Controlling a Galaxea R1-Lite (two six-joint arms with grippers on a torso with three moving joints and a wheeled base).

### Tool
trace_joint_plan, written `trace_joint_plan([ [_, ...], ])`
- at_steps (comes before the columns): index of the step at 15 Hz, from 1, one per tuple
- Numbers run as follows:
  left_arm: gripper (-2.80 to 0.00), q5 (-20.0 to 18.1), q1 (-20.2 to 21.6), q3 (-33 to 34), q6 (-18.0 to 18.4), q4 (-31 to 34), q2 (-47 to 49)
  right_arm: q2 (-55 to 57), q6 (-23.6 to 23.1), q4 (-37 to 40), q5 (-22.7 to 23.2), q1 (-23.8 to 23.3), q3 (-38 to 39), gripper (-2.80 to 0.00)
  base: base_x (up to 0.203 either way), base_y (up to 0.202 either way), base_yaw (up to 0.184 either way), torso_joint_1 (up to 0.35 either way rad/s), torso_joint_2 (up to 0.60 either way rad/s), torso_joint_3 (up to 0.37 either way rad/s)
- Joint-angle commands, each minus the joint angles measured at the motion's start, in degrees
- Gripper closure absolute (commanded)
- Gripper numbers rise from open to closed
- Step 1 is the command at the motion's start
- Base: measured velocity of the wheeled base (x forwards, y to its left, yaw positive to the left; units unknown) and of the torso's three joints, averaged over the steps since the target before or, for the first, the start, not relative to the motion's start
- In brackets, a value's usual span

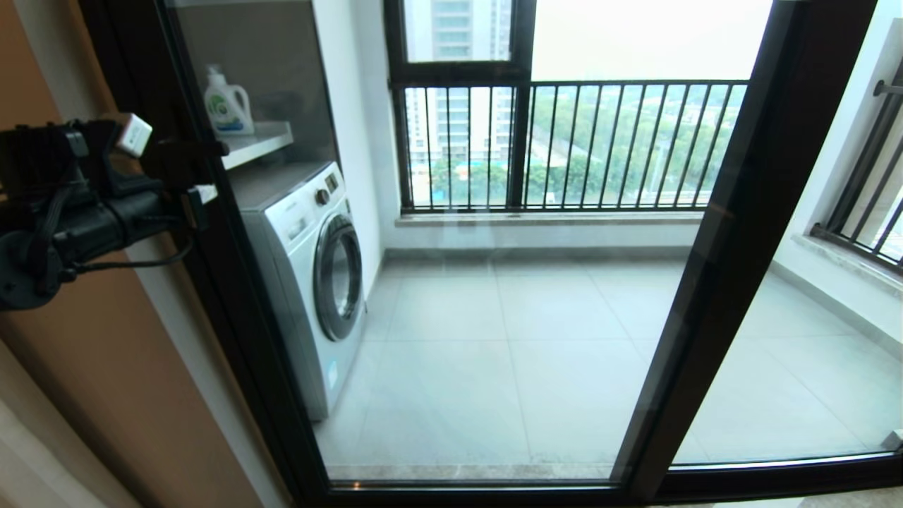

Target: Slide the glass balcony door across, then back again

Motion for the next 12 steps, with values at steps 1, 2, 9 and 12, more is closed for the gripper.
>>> trace_joint_plan([
  [1,0.0,-0.8,0.2,12.4,-0.5,-3.0,-7.0,0.0,0.0,0.0,0.0,0.1,0.7,0.0,0.0,0.0,0.0,0.0,0.0,0.0],
  [2,0.0,-1.0,0.3,17.3,-1.2,-6.0,-10.7,0.0,0.0,0.0,0.0,0.1,0.7,0.0,0.0,0.0,0.0,0.0,0.0,0.0],
  [9,0.0,1.6,1.5,33.1,-3.8,-2.4,-45.8,0.0,0.0,0.0,0.0,0.0,0.7,0.0,0.0,0.0,0.0,0.0,0.0,0.0],
  [12,0.0,2.4,1.3,34.0,-6.7,14.3,-66.2,0.0,0.0,0.0,0.0,0.0,0.7,0.0,0.0,0.0,0.0,0.0,0.0,0.0],
])
